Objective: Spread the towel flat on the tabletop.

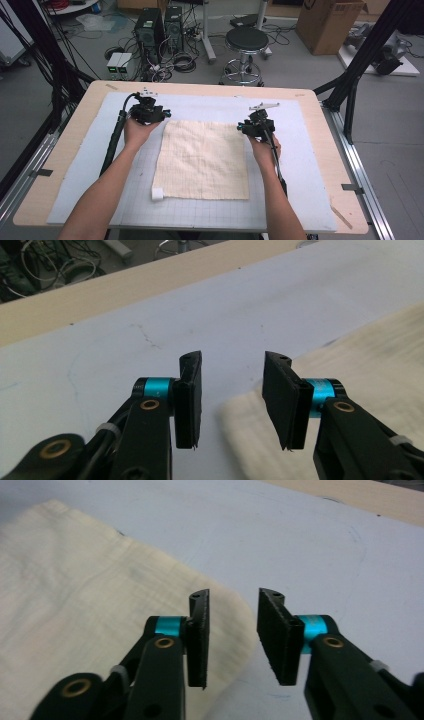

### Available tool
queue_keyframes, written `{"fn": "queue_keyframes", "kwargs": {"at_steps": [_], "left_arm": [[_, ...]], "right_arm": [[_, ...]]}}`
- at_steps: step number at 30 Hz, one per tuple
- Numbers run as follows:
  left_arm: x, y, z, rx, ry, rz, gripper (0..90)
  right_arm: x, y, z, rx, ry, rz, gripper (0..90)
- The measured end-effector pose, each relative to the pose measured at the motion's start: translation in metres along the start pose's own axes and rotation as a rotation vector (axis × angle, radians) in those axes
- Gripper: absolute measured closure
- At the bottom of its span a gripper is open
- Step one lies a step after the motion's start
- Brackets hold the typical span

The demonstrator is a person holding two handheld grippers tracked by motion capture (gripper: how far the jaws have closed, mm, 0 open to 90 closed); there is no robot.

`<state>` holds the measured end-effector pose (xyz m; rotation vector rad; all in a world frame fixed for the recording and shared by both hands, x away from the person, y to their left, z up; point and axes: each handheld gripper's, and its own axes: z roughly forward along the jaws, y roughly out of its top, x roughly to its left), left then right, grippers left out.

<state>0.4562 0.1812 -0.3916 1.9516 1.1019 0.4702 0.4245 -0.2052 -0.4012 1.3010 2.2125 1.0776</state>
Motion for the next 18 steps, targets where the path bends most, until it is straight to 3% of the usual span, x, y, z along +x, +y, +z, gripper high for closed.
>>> {"fn": "queue_keyframes", "kwargs": {"at_steps": [2,5,8,11,16,18], "left_arm": [[-0.002,-0.004,-0.005,-0.018,-0.016,0.006,59.0],[-0.003,-0.014,-0.017,-0.059,-0.056,-0.02,58.5],[-0.006,-0.027,-0.03,-0.07,-0.065,-0.01,57.2],[-0.009,-0.041,-0.045,-0.085,-0.097,-0.014,57.0],[-0.024,-0.064,-0.069,-0.092,-0.16,0.021,55.5],[-0.031,-0.074,-0.078,-0.104,-0.188,0.037,55.1]], "right_arm": [[0.0,-0.001,-0.003,0.011,0.022,-0.006,60.6],[0.002,-0.002,-0.009,0.011,0.066,-0.017,57.5],[0.008,-0.001,-0.016,0.008,0.1,-0.031,55.0],[0.018,-0.003,-0.027,-0.011,0.117,-0.072,54.3],[0.03,-0.017,-0.044,-0.027,0.182,-0.117,48.6],[0.037,-0.024,-0.051,-0.038,0.23,-0.141,47.0]]}}
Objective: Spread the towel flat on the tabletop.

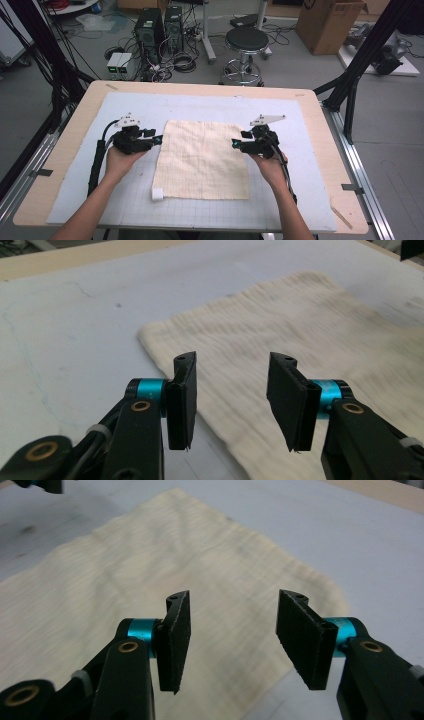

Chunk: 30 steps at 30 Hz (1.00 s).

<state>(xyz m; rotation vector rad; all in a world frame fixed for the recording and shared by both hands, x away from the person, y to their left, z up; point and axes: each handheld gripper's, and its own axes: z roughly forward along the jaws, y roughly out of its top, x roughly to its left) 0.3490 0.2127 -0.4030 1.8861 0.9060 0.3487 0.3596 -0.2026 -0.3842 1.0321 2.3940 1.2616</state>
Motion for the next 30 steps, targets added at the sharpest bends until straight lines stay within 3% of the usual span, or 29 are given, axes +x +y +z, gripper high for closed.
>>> {"fn": "queue_keyframes", "kwargs": {"at_steps": [8,11,14,18,22,27,30], "left_arm": [[-0.035,-0.033,-0.034,-0.03,-0.113,0.028,53.8],[-0.046,-0.043,-0.04,-0.02,-0.171,0.036,48.8],[-0.054,-0.051,-0.044,0.007,-0.197,0.067,46.2],[-0.06,-0.062,-0.046,0.063,-0.215,0.106,45.5],[-0.062,-0.07,-0.045,0.109,-0.235,0.131,48.6],[-0.064,-0.073,-0.04,0.163,-0.279,0.151,56.4],[-0.064,-0.075,-0.036,0.205,-0.284,0.171,60.8]], "right_arm": [[0.034,-0.025,-0.019,-0.018,0.111,-0.089,36.6],[0.048,-0.034,-0.022,-0.008,0.144,-0.129,36.8],[0.058,-0.045,-0.022,0.012,0.16,-0.161,38.3],[0.06,-0.062,-0.025,0.023,0.184,-0.161,41.8],[0.058,-0.077,-0.028,0.039,0.178,-0.151,44.3],[0.058,-0.091,-0.025,0.102,0.207,-0.139,51.1],[0.06,-0.093,-0.02,0.137,0.214,-0.146,54.9]]}}
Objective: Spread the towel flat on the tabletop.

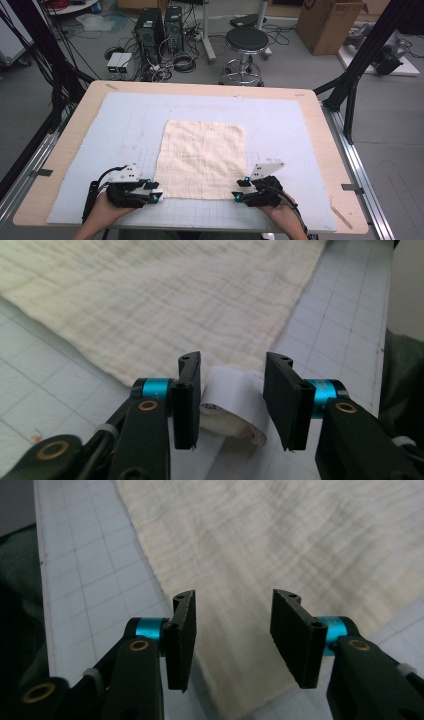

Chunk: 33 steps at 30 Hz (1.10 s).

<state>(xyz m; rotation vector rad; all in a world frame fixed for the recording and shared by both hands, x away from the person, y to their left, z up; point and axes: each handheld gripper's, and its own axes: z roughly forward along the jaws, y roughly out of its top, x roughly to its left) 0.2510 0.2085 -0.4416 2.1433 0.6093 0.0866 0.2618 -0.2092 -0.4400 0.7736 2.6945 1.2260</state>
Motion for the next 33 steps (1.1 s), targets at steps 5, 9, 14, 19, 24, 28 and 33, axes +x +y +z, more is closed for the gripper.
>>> {"fn": "queue_keyframes", "kwargs": {"at_steps": [5,9,14,19,24,28,33], "left_arm": [[-0.001,-0.001,0.003,0.018,-0.009,0.017,70.5],[-0.001,-0.001,0.003,0.019,-0.012,0.027,81.7],[-0.005,-0.001,0.0,0.008,-0.02,0.046,86.6],[-0.012,-0.002,-0.005,-0.011,-0.032,0.053,86.9],[-0.014,-0.006,-0.01,-0.011,-0.018,0.056,87.0],[-0.015,-0.008,-0.015,-0.023,-0.015,0.051,87.3],[-0.018,-0.011,-0.019,-0.035,-0.02,0.051,87.4]], "right_arm": [[-0.001,0.001,0.002,0.021,-0.024,-0.014,66.2],[-0.002,0.001,0.003,0.022,-0.043,-0.022,75.8],[-0.001,0.002,0.002,0.024,-0.031,-0.017,88.6],[0.005,0.0,0.001,0.027,-0.009,-0.01,88.8],[0.009,0.0,-0.004,0.016,0.004,-0.014,88.7],[0.013,-0.001,-0.005,0.017,0.011,-0.016,88.7],[0.017,-0.004,-0.009,0.008,0.029,-0.014,88.7]]}}
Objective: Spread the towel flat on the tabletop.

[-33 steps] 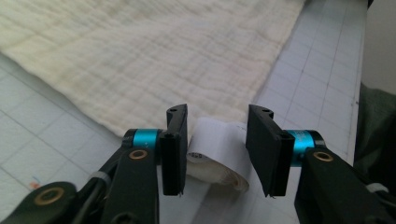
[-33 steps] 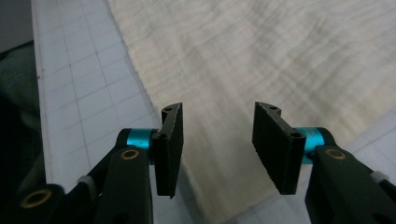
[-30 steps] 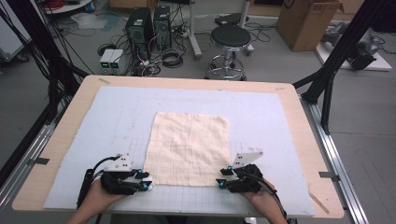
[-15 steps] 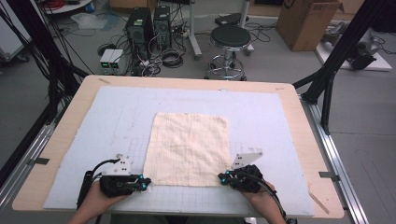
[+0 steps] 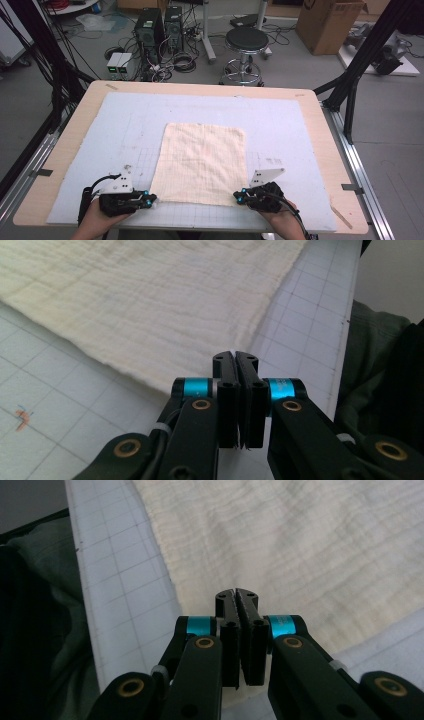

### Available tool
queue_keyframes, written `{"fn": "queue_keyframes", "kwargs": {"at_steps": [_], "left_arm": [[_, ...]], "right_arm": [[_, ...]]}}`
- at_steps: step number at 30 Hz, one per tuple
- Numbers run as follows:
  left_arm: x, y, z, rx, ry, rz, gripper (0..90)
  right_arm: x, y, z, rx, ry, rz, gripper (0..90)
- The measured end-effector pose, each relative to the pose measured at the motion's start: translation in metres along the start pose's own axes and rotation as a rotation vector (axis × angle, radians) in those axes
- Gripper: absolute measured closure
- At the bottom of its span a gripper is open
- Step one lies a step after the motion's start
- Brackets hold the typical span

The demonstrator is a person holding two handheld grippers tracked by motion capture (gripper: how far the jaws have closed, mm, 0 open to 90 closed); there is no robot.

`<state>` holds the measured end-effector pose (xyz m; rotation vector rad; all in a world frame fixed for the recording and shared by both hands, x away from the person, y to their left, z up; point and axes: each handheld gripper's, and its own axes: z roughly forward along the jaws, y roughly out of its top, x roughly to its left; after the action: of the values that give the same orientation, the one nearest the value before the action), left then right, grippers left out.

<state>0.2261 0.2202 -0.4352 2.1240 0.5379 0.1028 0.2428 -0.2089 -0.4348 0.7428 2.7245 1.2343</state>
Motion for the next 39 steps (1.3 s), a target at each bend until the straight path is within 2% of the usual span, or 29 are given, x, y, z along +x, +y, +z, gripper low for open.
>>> {"fn": "queue_keyframes", "kwargs": {"at_steps": [3,5,10,16,21,29,33,39], "left_arm": [[-0.002,-0.001,-0.002,0.001,-0.012,0.009,87.4],[-0.002,-0.001,-0.002,-0.001,-0.021,0.003,86.3],[0.0,0.001,-0.004,-0.046,-0.023,-0.013,71.7],[0.005,0.002,-0.004,-0.093,0.021,-0.03,64.8],[0.009,0.003,-0.005,-0.127,0.053,-0.037,62.1],[0.014,0.003,-0.002,-0.134,0.108,-0.061,56.4],[0.015,0.003,-0.002,-0.125,0.114,-0.056,54.3],[0.015,0.003,-0.004,-0.137,0.124,-0.061,52.6]], "right_arm": [[0.003,-0.002,-0.001,0.004,0.009,0.001,88.3],[0.002,-0.003,-0.002,-0.003,0.012,0.006,82.2],[-0.002,-0.002,-0.006,-0.057,0.01,0.036,70.6],[-0.011,-0.002,-0.011,-0.096,-0.036,0.068,60.1],[-0.016,-0.001,-0.012,-0.127,-0.05,0.089,51.1],[-0.022,0.002,-0.009,-0.146,-0.073,0.087,40.9],[-0.023,0.001,-0.009,-0.151,-0.084,0.104,37.5],[-0.024,0.002,-0.008,-0.159,-0.104,0.109,32.7]]}}
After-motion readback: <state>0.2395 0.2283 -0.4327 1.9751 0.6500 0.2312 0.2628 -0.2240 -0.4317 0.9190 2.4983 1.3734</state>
